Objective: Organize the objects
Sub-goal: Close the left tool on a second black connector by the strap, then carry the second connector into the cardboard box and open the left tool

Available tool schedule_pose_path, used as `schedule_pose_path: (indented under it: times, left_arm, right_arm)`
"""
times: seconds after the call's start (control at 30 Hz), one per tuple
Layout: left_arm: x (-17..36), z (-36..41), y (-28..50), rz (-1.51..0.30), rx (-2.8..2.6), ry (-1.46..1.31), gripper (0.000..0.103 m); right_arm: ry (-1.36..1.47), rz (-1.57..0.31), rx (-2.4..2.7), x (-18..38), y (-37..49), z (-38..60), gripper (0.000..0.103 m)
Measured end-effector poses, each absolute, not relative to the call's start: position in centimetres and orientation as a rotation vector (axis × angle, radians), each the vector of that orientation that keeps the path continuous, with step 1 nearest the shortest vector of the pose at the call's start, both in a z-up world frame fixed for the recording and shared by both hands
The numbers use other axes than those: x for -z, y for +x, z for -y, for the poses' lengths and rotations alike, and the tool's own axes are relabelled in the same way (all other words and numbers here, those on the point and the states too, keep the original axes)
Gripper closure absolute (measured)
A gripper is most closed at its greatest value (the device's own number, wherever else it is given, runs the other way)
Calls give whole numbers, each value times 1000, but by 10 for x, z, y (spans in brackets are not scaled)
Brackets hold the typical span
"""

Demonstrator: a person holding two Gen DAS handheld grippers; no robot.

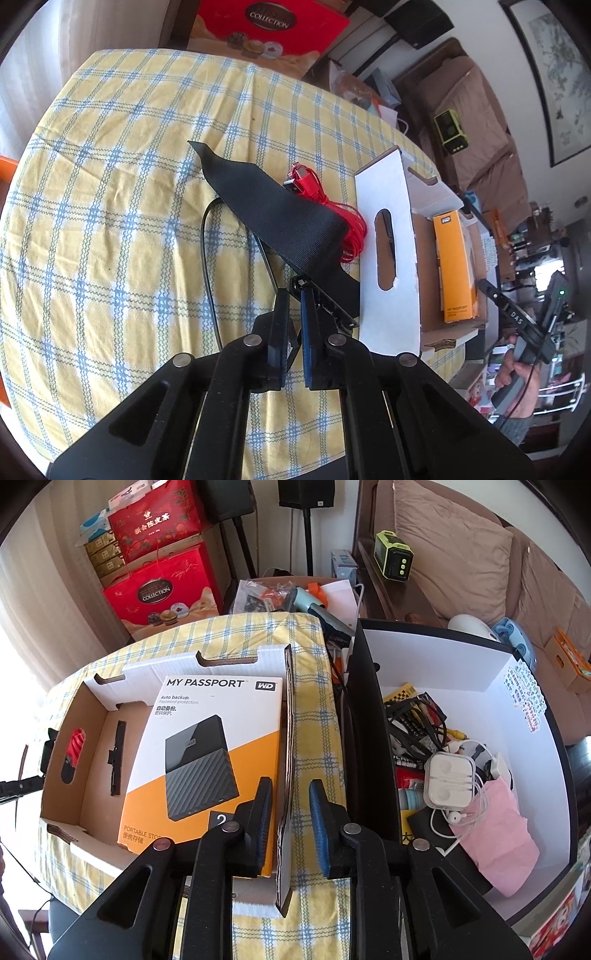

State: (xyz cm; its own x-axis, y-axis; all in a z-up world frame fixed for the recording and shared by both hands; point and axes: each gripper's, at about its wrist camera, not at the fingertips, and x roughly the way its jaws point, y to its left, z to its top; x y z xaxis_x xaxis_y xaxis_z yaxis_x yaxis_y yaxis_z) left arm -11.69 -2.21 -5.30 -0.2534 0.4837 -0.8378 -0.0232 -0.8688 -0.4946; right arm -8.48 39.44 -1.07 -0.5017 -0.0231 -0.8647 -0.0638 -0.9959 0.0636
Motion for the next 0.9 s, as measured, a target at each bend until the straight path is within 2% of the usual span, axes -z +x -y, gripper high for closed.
schedule_pose_path:
  times: [0.17, 0.33, 0.47, 0.57, 0.6, 0.77, 0.9]
  left_arm:
    - [57, 21, -117, 554, -2173, -1698, 97]
    - [61, 20, -120, 591, -2159, -1706, 79]
    - [65, 15, -126, 612, -2152, -1725, 73]
    - [66, 14, -129, 632, -2148, -1723, 76]
    - [66, 12, -129, 622, -2155, -1720, 87]
    - [59, 12, -125, 592, -2177, -1711, 89]
    - [43, 14, -117, 598, -2180, -1659, 94]
  right_arm:
    - [-1560, -148, -2699, 11, -84, -395, 82]
    - [-1562, -156, -2701, 11, -83, -395, 82]
    - [-1563, -155, -2700, 11, -84, -395, 82]
    - [-1562, -159, -2699, 11, -84, -395, 82]
    - [-1562, -159, -2699, 12, -83, -395, 82]
    - [-1561, -159, -2699, 12, -83, -394, 82]
    - [-1561, -161, -2705, 12, -83, -394, 82]
